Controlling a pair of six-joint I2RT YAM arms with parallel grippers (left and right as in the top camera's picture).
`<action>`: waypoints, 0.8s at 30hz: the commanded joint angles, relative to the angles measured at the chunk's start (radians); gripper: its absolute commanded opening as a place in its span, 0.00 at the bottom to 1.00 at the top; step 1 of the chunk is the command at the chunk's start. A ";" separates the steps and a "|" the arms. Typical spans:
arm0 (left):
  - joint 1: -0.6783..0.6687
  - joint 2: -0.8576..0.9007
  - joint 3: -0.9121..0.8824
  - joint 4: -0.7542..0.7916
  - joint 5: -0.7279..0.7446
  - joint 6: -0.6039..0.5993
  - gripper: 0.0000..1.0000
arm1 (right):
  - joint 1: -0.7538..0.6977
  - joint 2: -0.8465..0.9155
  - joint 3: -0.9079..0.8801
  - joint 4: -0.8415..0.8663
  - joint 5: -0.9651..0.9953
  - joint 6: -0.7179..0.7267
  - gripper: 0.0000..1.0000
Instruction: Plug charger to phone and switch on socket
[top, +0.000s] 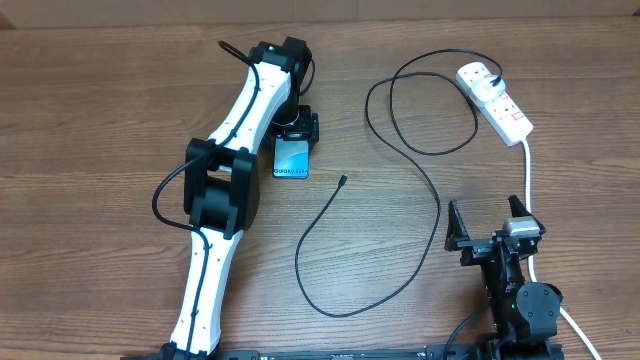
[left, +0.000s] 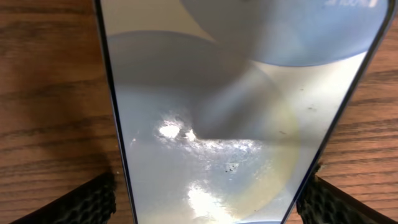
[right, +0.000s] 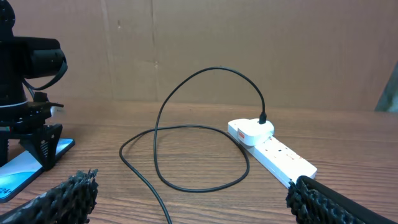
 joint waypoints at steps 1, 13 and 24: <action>-0.017 0.041 0.003 0.004 0.004 -0.010 0.91 | -0.003 -0.008 -0.010 0.006 0.006 0.003 1.00; -0.023 0.041 0.003 0.003 0.000 -0.010 0.93 | -0.003 -0.008 -0.010 0.006 0.006 0.003 1.00; -0.023 0.041 -0.014 0.005 -0.022 -0.010 0.92 | -0.003 -0.008 -0.010 0.006 0.006 0.003 1.00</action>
